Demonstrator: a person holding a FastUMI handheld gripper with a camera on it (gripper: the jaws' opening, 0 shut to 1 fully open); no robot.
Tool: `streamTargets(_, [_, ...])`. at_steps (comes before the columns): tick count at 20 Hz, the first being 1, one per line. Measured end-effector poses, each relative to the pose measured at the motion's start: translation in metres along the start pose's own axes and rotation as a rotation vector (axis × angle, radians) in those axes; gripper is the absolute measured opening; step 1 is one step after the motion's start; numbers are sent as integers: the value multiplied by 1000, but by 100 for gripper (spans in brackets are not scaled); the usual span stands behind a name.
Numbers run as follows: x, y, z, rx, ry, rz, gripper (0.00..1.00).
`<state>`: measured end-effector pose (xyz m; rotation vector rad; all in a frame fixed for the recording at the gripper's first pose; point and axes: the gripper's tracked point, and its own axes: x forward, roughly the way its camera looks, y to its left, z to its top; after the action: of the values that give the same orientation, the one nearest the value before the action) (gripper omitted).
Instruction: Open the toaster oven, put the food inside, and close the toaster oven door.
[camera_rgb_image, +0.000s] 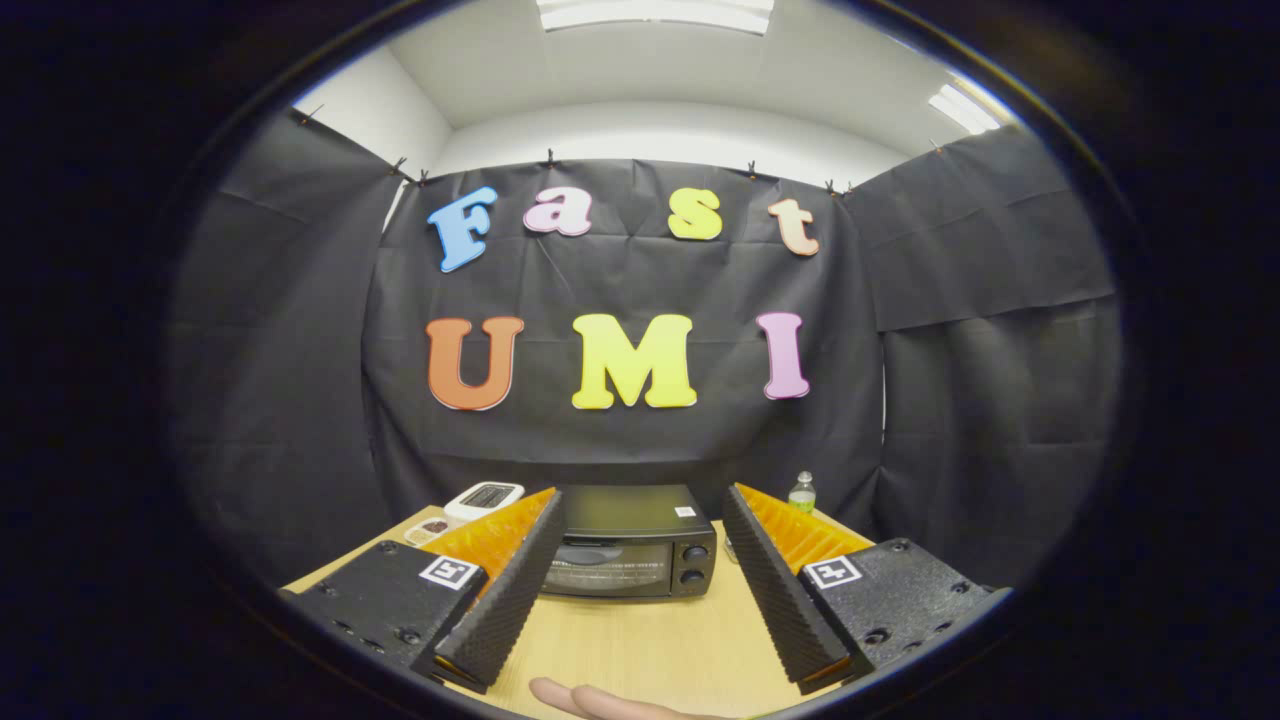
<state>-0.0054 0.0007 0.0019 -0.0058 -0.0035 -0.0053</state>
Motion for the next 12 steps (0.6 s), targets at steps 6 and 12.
streamTargets(6, [5,-1,-2,24,1,0,100])
streamTargets(12, [23,11,-5,26,-45,25,100])
